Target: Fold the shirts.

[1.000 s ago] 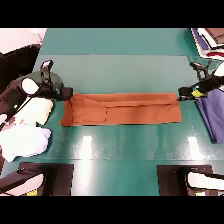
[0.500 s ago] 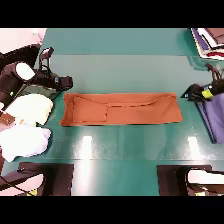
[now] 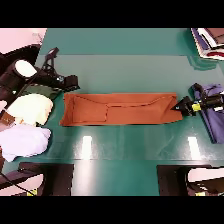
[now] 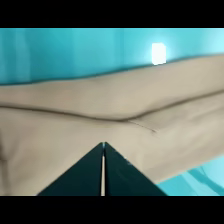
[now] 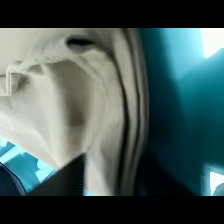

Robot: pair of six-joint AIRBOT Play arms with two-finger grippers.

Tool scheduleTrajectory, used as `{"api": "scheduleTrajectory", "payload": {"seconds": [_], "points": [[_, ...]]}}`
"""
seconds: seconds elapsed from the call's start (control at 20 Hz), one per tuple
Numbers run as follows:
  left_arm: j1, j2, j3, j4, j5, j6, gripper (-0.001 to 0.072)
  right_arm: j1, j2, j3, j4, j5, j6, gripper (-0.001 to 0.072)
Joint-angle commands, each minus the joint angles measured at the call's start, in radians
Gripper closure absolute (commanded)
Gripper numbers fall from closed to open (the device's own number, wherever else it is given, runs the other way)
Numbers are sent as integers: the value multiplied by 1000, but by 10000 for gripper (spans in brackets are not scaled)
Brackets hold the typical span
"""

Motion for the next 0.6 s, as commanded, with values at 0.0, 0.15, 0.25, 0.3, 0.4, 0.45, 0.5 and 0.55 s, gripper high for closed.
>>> {"api": "scheduleTrajectory", "payload": {"seconds": [0.0,0.15,0.25,0.3,0.4,0.45,0.5,0.55], "points": [[-73,-48,2,-35,25,5,686,48,4,-9,29,-65,-16,668],[-193,-120,3,-46,140,6,686,49,97,-9,32,-86,-16,695],[-265,-205,49,-47,162,6,686,62,170,35,32,-57,-1,696],[-296,-257,89,-47,153,6,686,82,203,81,33,-41,18,696],[-360,-368,187,-52,132,6,686,143,251,190,32,-19,53,697],[-386,-416,233,-55,129,6,686,181,263,246,32,-9,75,696],[-411,-462,280,-58,127,5,686,225,272,304,33,-1,101,696],[-429,-499,320,-60,123,5,686,269,277,353,32,5,130,696]]}}
